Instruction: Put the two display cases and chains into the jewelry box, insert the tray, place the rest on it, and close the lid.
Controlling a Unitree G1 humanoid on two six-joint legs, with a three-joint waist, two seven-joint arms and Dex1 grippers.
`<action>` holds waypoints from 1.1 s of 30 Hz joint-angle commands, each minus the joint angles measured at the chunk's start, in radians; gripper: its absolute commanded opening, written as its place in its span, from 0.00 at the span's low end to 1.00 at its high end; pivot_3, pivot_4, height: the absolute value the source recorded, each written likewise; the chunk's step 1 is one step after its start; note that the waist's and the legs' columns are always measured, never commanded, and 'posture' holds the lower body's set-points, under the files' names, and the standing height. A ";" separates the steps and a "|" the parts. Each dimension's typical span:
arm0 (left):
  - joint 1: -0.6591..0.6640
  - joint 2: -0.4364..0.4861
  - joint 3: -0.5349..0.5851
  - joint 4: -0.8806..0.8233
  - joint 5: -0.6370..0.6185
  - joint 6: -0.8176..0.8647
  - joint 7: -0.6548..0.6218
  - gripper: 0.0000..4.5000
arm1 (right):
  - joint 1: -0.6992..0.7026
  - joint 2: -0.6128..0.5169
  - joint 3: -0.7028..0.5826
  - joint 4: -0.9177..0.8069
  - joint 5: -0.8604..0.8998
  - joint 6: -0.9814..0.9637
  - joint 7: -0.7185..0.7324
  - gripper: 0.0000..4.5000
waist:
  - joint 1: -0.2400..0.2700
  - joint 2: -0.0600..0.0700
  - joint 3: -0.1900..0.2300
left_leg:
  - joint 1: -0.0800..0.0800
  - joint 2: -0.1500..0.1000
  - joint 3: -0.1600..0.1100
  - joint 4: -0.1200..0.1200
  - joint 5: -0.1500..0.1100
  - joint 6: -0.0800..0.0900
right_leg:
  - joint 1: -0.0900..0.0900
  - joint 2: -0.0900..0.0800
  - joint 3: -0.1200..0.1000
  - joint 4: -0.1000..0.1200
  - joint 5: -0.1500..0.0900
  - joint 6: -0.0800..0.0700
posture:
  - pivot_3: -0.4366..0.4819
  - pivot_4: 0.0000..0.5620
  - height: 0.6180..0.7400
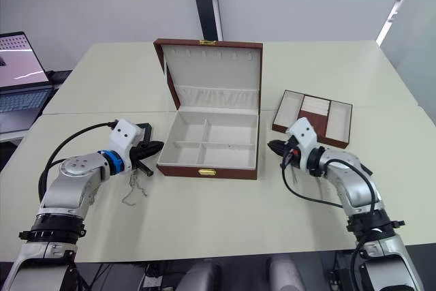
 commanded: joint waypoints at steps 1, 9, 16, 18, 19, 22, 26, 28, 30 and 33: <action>0.027 0.000 -0.001 -0.090 -0.017 0.031 -0.017 0.00 | -0.030 0.015 0.012 -0.015 -0.015 0.001 -0.004 0.01 | 0.000 0.000 0.000 | 0.000 0.000 0.000 0.000 0.000 0.000 | 0.000 0.000 0.000 0.000 0.000 0.000 | 0.48 0.27 1.00; 0.075 -0.010 -0.010 -0.178 -0.023 0.084 -0.029 0.00 | -0.059 0.049 0.020 0.012 -0.027 -0.007 -0.005 0.01 | -0.004 0.000 0.000 | 0.001 0.000 0.000 0.000 0.000 0.000 | 0.000 0.000 0.000 0.001 0.000 0.000 | 0.48 0.27 1.00; 0.089 -0.022 -0.015 -0.207 -0.023 0.106 -0.032 0.00 | -0.078 0.052 -0.003 0.039 -0.036 -0.014 0.001 0.01 | -0.005 0.000 0.000 | 0.001 0.000 0.000 0.000 0.000 0.000 | 0.001 0.000 0.000 0.000 0.000 0.000 | 0.48 0.27 1.00; 0.087 -0.023 -0.015 -0.206 -0.021 0.106 -0.031 0.00 | -0.074 0.050 -0.005 0.036 -0.035 -0.013 0.005 0.01 | -0.005 0.000 0.000 | 0.001 0.000 0.000 0.000 0.000 0.000 | 0.001 0.000 0.000 0.000 0.000 0.000 | 0.48 0.27 1.00; 0.086 -0.023 -0.015 -0.202 -0.019 0.105 -0.031 0.00 | -0.069 0.048 -0.004 0.030 -0.034 -0.010 0.006 0.01 | -0.005 0.000 0.000 | 0.001 0.000 0.000 0.000 0.000 0.000 | 0.001 0.000 0.000 0.000 0.000 0.000 | 0.48 0.27 1.00; 0.081 -0.022 -0.014 -0.191 -0.014 0.100 -0.028 0.00 | -0.058 0.045 -0.003 0.020 -0.033 -0.006 0.010 0.01 | -0.005 0.000 0.000 | 0.001 0.000 0.000 0.000 0.000 0.000 | 0.001 0.000 0.000 0.000 0.000 0.000 | 0.48 0.27 1.00; 0.078 -0.018 -0.008 -0.174 -0.009 0.090 -0.028 0.00 | -0.044 0.040 -0.009 0.005 -0.027 0.000 0.013 0.01 | -0.005 0.000 0.000 | 0.001 0.000 0.000 0.000 0.000 0.000 | 0.001 0.000 0.000 0.000 0.000 0.000 | 0.48 0.27 1.00; 0.079 -0.016 -0.005 -0.171 -0.007 0.087 -0.027 0.00 | -0.038 0.038 -0.012 -0.004 -0.026 0.005 0.012 0.01 | -0.005 0.000 0.000 | 0.001 0.000 0.000 0.000 0.000 0.000 | 0.001 0.000 0.000 0.000 0.000 0.000 | 0.48 0.27 1.00; 0.081 -0.011 0.000 -0.168 -0.007 0.085 -0.030 0.00 | -0.033 0.035 -0.016 -0.008 -0.029 0.006 0.010 0.01 | -0.005 0.000 0.000 | 0.001 0.000 0.000 0.000 0.000 0.000 | 0.001 0.000 0.000 0.000 0.000 0.000 | 0.48 0.27 1.00; 0.083 0.000 0.011 -0.161 -0.005 0.080 -0.028 0.00 | -0.032 0.029 -0.028 -0.007 -0.029 0.005 0.009 0.01 | -0.004 0.000 0.000 | 0.001 0.000 0.000 0.000 0.000 0.000 | 0.001 0.000 0.000 0.000 0.000 0.000 | 0.48 0.27 1.00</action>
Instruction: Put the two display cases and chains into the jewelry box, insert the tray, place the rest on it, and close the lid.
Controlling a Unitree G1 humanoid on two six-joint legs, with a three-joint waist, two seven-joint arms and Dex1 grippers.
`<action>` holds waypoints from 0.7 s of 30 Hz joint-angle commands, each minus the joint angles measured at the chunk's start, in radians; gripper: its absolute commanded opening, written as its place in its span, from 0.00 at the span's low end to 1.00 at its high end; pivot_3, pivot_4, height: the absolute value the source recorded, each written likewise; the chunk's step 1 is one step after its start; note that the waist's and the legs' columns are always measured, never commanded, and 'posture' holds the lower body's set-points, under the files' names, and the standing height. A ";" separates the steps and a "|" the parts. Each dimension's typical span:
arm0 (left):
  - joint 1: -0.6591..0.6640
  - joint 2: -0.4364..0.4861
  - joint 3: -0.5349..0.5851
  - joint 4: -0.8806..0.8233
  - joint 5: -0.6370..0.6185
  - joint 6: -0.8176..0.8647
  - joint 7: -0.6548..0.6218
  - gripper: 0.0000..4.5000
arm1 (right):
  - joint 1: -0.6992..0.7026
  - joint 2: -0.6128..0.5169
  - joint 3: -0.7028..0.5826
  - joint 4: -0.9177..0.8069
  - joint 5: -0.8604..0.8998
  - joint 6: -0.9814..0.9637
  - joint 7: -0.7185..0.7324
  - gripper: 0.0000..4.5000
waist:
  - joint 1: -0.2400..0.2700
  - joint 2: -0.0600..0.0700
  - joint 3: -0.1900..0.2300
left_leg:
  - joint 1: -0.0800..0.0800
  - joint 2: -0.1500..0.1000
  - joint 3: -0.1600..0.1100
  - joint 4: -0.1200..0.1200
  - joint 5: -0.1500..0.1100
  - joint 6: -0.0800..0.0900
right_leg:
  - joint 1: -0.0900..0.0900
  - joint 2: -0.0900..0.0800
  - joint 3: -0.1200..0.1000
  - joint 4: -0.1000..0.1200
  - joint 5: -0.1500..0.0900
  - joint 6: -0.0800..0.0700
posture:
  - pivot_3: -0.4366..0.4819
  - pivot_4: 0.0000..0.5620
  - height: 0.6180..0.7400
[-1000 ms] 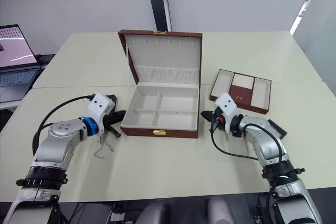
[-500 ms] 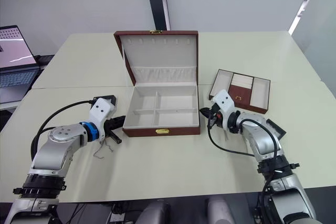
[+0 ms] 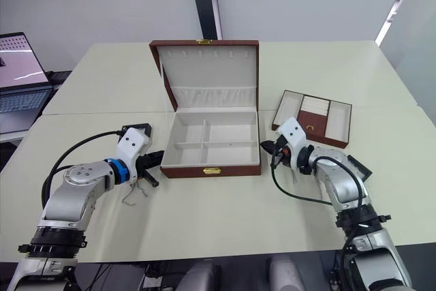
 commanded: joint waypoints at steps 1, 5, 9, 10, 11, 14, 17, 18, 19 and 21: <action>-0.001 0.015 0.010 -0.009 -0.003 -0.016 -0.007 0.00 | -0.002 -0.010 -0.021 -0.044 0.014 -0.005 0.009 0.01 | 0.000 0.000 0.000 | 0.000 0.000 0.000 0.000 0.000 0.000 | 0.000 0.000 0.000 0.000 0.000 0.000 | 0.48 0.27 1.00; 0.011 0.036 0.049 -0.011 -0.014 -0.018 -0.002 0.00 | -0.004 -0.026 -0.053 -0.042 0.025 -0.013 0.010 0.01 | 0.000 0.000 0.000 | 0.000 0.000 0.000 0.000 0.000 0.000 | 0.000 0.000 0.000 0.000 0.000 0.000 | 0.48 0.27 1.00; 0.050 0.092 0.153 -0.042 -0.077 0.000 -0.029 0.00 | 0.021 -0.079 -0.135 -0.076 0.090 -0.009 0.055 0.01 | -0.001 0.000 0.000 | 0.000 0.000 0.000 0.000 0.000 0.000 | 0.000 0.000 0.000 0.000 0.000 0.000 | 0.48 0.27 1.00; 0.067 0.115 0.185 -0.041 -0.095 -0.003 -0.045 0.00 | 0.038 -0.103 -0.165 -0.088 0.116 -0.017 0.084 0.01 | -0.001 0.000 0.000 | -0.001 0.000 0.000 -0.001 0.000 0.000 | 0.000 0.000 0.000 -0.001 0.000 0.000 | 0.48 0.27 1.00; 0.082 0.134 0.210 -0.033 -0.107 -0.003 -0.057 0.00 | 0.051 -0.130 -0.191 -0.090 0.134 -0.016 0.104 0.01 | -0.001 0.000 0.000 | -0.001 0.000 0.000 -0.001 0.000 0.000 | -0.001 0.000 0.000 -0.001 0.000 0.000 | 0.48 0.27 1.00; 0.139 0.193 0.270 -0.008 -0.122 -0.003 -0.084 0.08 | 0.100 -0.213 -0.261 -0.064 0.170 -0.021 0.165 0.09 | 0.001 0.000 0.000 | -0.001 0.000 0.000 -0.001 0.000 0.000 | 0.000 0.000 0.000 -0.002 0.000 0.000 | 0.48 0.27 1.00; 0.199 0.246 0.344 0.011 -0.140 -0.001 -0.107 0.27 | 0.147 -0.301 -0.340 -0.003 0.187 -0.029 0.211 0.24 | 0.002 0.000 0.000 | 0.000 0.000 0.001 -0.001 0.000 0.000 | 0.000 0.000 0.000 -0.002 0.000 0.000 | 0.48 0.27 1.00; 0.223 0.266 0.372 0.018 -0.142 -0.002 -0.116 0.34 | 0.166 -0.337 -0.364 0.026 0.184 -0.038 0.232 0.30 | 0.002 0.000 0.000 | 0.000 0.000 0.001 -0.001 0.000 0.000 | 0.001 0.000 0.000 -0.001 0.000 0.000 | 0.48 0.27 1.00; 0.248 0.285 0.394 0.027 -0.137 -0.010 -0.123 0.40 | 0.181 -0.369 -0.384 0.052 0.181 -0.049 0.250 0.36 | 0.002 0.000 0.000 | 0.000 0.000 0.001 -0.001 0.000 0.000 | 0.001 0.000 0.000 -0.001 0.000 0.000 | 0.48 0.27 1.00; 0.293 0.313 0.435 0.047 -0.131 -0.024 -0.128 0.54 | 0.199 -0.420 -0.422 0.100 0.187 -0.060 0.278 0.48 | 0.002 0.000 0.000 | 0.000 0.000 0.002 -0.001 0.000 0.000 | 0.001 0.000 0.000 -0.001 0.000 0.000 | 0.48 0.27 1.00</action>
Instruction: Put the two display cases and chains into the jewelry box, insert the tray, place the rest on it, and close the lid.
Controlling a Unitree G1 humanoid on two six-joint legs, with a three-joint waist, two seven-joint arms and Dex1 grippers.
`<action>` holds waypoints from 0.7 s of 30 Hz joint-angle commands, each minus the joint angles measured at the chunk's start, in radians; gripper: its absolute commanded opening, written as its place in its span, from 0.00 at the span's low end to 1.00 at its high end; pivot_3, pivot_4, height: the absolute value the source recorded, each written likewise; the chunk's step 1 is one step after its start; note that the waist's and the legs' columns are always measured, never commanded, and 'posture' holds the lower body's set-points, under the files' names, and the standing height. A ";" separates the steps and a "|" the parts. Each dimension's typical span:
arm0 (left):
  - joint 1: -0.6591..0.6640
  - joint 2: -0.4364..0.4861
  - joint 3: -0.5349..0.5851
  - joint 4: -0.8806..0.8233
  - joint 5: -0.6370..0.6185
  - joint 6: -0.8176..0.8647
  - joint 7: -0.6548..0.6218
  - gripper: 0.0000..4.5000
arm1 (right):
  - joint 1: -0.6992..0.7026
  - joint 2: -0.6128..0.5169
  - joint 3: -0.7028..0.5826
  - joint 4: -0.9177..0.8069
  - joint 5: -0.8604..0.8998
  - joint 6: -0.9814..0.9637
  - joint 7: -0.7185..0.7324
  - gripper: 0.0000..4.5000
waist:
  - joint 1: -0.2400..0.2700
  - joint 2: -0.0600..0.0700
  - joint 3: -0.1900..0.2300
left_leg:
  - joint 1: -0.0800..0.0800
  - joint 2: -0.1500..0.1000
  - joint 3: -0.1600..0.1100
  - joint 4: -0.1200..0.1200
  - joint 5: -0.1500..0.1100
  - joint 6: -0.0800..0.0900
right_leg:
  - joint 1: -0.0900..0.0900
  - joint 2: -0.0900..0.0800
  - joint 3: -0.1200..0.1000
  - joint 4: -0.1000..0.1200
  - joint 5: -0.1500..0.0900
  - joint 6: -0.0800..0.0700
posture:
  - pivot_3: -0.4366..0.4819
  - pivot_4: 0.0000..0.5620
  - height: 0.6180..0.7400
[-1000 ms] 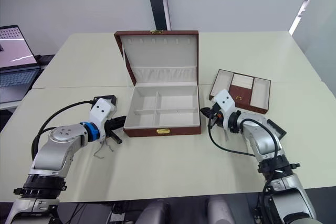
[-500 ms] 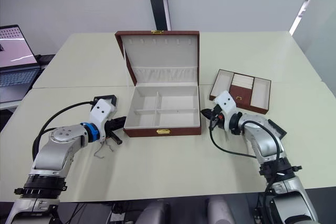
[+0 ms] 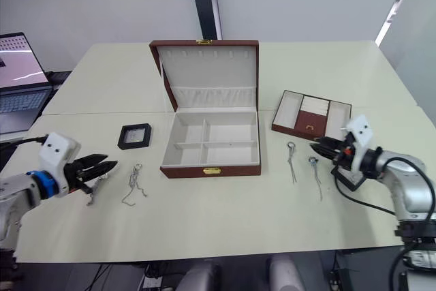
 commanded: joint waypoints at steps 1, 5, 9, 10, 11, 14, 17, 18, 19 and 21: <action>0.059 0.063 0.120 0.037 0.004 -0.034 -0.010 0.61 | 0.017 -0.088 -0.104 0.082 0.016 -0.052 0.057 0.54 | -0.002 0.000 0.000 | 0.000 0.000 0.001 0.000 0.000 0.000 | 0.000 0.000 0.000 0.000 0.000 0.000 | 0.48 0.27 1.00; 0.134 0.098 0.199 0.117 0.025 -0.087 -0.006 0.88 | 0.030 -0.157 -0.154 0.181 0.003 -0.100 0.082 0.79 | -0.006 0.000 0.000 | 0.001 0.001 0.004 0.000 0.000 0.000 | 0.000 0.000 0.001 0.000 0.000 0.000 | 0.48 0.27 1.00; 0.168 0.106 0.241 0.178 0.033 -0.121 0.006 1.00 | 0.031 -0.188 -0.172 0.277 -0.024 -0.156 0.077 0.98 | -0.007 0.000 0.000 | 0.001 0.001 0.006 -0.001 0.000 0.000 | 0.000 0.000 0.001 0.000 0.000 0.000 | 0.48 0.27 1.00; 0.170 0.108 0.248 0.190 0.033 -0.127 0.009 1.00 | 0.029 -0.193 -0.174 0.299 -0.028 -0.167 0.071 0.98 | -0.007 0.000 0.000 | 0.001 0.001 0.006 0.000 0.000 0.000 | 0.000 0.000 0.001 0.000 0.000 0.000 | 0.48 0.27 1.00; 0.171 0.110 0.253 0.203 0.036 -0.136 0.014 1.00 | 0.027 -0.196 -0.176 0.321 -0.032 -0.177 0.064 0.98 | -0.007 0.000 0.000 | 0.001 0.001 0.006 0.000 0.000 0.000 | 0.000 0.000 0.001 0.000 0.000 0.000 | 0.48 0.27 1.00; 0.164 0.119 0.262 0.253 0.045 -0.167 0.029 1.00 | 0.030 -0.206 -0.177 0.386 -0.061 -0.221 0.042 0.98 | -0.007 0.000 0.000 | 0.001 0.001 0.007 0.000 0.000 0.000 | 0.001 0.000 0.001 0.000 0.000 0.000 | 0.48 0.27 1.00; 0.153 0.125 0.262 0.292 0.045 -0.186 0.032 1.00 | 0.025 -0.205 -0.177 0.420 -0.067 -0.243 0.033 0.98 | -0.008 0.000 0.000 | 0.001 0.001 0.007 0.000 0.000 0.000 | 0.000 0.000 0.001 0.000 0.000 0.000 | 0.48 0.27 1.00; 0.150 0.126 0.260 0.299 0.043 -0.189 0.032 1.00 | 0.023 -0.204 -0.176 0.424 -0.068 -0.248 0.032 0.98 | -0.008 0.000 0.000 | 0.001 0.001 0.007 0.000 0.000 0.000 | 0.000 0.000 0.001 0.000 0.000 0.000 | 0.48 0.27 1.00; 0.148 0.127 0.259 0.304 0.042 -0.192 0.032 1.00 | 0.022 -0.202 -0.175 0.428 -0.069 -0.253 0.031 0.98 | -0.008 0.000 0.000 | 0.001 0.001 0.007 -0.001 0.000 0.000 | 0.000 0.000 0.001 0.000 0.000 0.000 | 0.48 0.27 1.00; 0.144 0.127 0.254 0.314 0.042 -0.198 0.031 1.00 | 0.019 -0.198 -0.174 0.434 -0.072 -0.262 0.024 0.98 | -0.009 0.000 0.000 | 0.001 0.001 0.007 0.000 0.000 0.000 | 0.000 0.000 0.001 0.000 0.000 0.000 | 0.48 0.27 1.00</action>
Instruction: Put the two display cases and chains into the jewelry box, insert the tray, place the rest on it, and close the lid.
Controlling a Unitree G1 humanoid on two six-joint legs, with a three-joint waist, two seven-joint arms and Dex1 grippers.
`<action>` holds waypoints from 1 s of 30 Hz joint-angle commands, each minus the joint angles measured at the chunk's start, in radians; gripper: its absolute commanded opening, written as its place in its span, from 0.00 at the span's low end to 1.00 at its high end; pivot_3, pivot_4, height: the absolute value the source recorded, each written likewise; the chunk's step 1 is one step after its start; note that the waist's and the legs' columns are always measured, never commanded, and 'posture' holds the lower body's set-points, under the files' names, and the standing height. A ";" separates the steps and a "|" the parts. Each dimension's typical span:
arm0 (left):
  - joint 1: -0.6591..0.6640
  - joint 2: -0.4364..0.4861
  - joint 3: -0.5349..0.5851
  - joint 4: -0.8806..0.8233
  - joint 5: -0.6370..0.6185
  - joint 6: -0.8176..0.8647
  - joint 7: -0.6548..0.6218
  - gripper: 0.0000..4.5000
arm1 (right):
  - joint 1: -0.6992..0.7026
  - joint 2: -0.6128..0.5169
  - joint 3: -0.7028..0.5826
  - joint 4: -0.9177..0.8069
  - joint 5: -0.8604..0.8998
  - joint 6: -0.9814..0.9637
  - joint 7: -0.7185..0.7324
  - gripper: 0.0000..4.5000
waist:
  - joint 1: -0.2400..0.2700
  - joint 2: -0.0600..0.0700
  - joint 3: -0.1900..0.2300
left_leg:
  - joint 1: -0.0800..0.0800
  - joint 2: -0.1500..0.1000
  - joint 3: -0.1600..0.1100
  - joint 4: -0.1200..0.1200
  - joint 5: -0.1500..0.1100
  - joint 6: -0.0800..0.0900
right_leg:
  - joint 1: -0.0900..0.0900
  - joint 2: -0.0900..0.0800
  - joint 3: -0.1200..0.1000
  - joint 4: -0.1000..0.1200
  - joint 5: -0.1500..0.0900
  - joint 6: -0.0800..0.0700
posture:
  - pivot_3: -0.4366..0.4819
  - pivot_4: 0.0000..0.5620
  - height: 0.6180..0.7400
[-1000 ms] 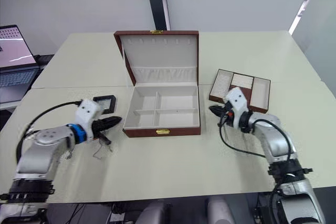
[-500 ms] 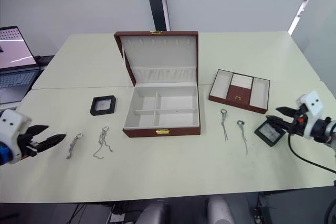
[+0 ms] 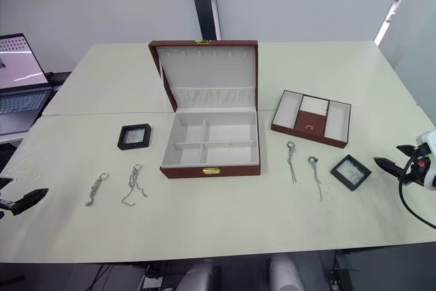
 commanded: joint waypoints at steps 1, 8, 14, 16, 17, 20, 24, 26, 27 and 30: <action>-0.010 0.026 0.024 0.015 -0.003 -0.023 0.003 1.00 | -0.017 -0.020 -0.031 -0.002 0.004 -0.033 -0.008 0.98 | 0.000 0.000 0.000 | 0.000 0.000 0.000 0.000 0.000 0.000 | 0.000 0.000 0.000 0.000 0.000 0.000 | 0.48 0.27 1.00; -0.029 0.029 0.011 0.045 -0.001 -0.040 -0.002 1.00 | -0.021 -0.021 -0.032 0.007 0.003 -0.041 -0.011 0.98 | -0.001 0.000 0.000 | 0.000 0.000 0.000 0.000 0.000 0.000 | 0.000 0.000 0.000 0.000 0.000 0.000 | 0.48 0.27 1.00; -0.041 0.027 0.005 0.059 0.000 -0.050 -0.011 1.00 | -0.016 -0.019 -0.037 -0.010 0.012 -0.035 -0.010 0.98 | -0.002 0.000 0.000 | 0.000 0.000 0.000 0.000 0.000 0.000 | 0.000 0.000 0.000 0.000 0.000 0.000 | 0.48 0.27 1.00; -0.049 0.016 0.005 0.056 -0.008 -0.051 -0.009 1.00 | -0.022 -0.015 -0.041 -0.027 0.026 -0.025 -0.004 0.98 | -0.003 0.000 0.000 | 0.000 0.000 0.000 0.000 0.000 0.000 | 0.000 0.000 0.000 0.000 0.000 0.000 | 0.48 0.27 1.00; -0.052 0.005 0.005 0.047 -0.014 -0.050 -0.007 1.00 | -0.026 -0.013 -0.043 -0.038 0.035 -0.019 0.002 0.98 | -0.003 0.000 0.000 | 0.000 0.000 0.000 0.000 0.000 0.000 | 0.000 0.000 0.000 0.000 0.000 0.000 | 0.48 0.27 1.00; -0.047 -0.032 0.015 -0.004 -0.043 -0.030 0.003 1.00 | -0.042 0.003 -0.053 -0.111 0.095 0.019 0.026 0.98 | -0.002 0.000 0.000 | 0.000 0.000 0.000 0.000 0.000 0.000 | 0.000 0.000 0.000 0.000 0.000 0.000 | 0.48 0.27 1.00; -0.008 -0.117 0.057 -0.145 -0.108 0.033 0.047 1.00 | -0.047 0.050 -0.042 -0.312 0.223 0.132 0.070 0.98 | -0.004 0.000 0.000 | 0.000 0.001 -0.001 0.000 0.000 0.000 | 0.000 0.000 0.000 0.000 0.000 0.000 | 0.48 0.27 1.00; 0.031 -0.172 0.075 -0.243 -0.139 0.071 0.077 1.00 | -0.051 0.077 -0.015 -0.429 0.279 0.191 0.082 0.98 | -0.005 0.000 0.000 | 0.000 0.009 -0.002 0.000 0.000 0.000 | 0.000 0.001 0.001 0.000 0.000 0.000 | 0.48 0.27 1.00; 0.057 -0.201 0.082 -0.293 -0.154 0.088 0.089 1.00 | -0.057 0.091 0.010 -0.488 0.301 0.217 0.092 0.98 | -0.005 0.000 0.000 | 0.000 0.010 -0.002 0.000 0.000 0.000 | 0.000 0.001 0.001 0.000 0.000 0.000 | 0.48 0.27 1.00; 0.105 -0.282 0.105 -0.419 -0.209 0.104 0.120 1.00 | -0.072 0.117 0.092 -0.642 0.346 0.272 0.126 0.98 | -0.001 0.000 0.000 | 0.000 0.011 -0.002 0.000 0.000 0.000 | 0.000 0.003 0.000 0.000 0.000 0.000 | 0.48 0.27 1.00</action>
